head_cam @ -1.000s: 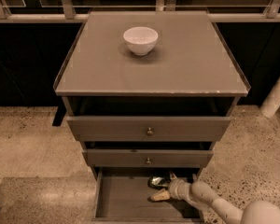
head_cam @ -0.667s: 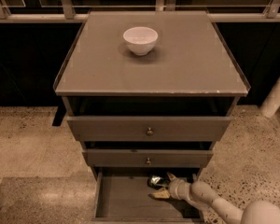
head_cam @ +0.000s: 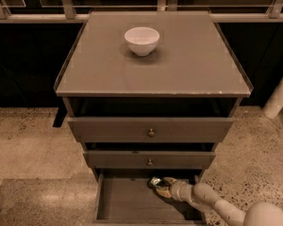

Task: Pick green can from bottom drawer and place on counter

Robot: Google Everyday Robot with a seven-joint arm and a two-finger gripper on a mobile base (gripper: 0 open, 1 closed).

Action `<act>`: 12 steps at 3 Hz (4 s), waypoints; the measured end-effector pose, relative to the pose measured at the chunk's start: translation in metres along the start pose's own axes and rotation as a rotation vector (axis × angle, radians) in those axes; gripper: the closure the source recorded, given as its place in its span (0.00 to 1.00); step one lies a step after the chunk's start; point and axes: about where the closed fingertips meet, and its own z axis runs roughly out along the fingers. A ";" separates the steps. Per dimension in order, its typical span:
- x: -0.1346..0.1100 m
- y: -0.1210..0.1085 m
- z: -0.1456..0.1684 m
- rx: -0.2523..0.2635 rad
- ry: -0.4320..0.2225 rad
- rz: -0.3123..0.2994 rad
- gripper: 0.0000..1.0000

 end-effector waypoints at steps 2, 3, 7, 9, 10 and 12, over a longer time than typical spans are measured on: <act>-0.004 0.006 -0.007 -0.016 -0.023 0.018 1.00; -0.021 0.003 -0.043 0.046 -0.065 0.021 1.00; -0.073 0.069 -0.160 0.148 -0.123 0.063 1.00; -0.161 0.105 -0.252 0.176 -0.180 -0.112 1.00; -0.214 0.125 -0.298 0.189 -0.217 -0.229 1.00; -0.272 0.140 -0.331 0.191 -0.230 -0.319 1.00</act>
Offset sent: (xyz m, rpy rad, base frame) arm -0.0143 -0.0028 0.0189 0.0724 0.0057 -0.0042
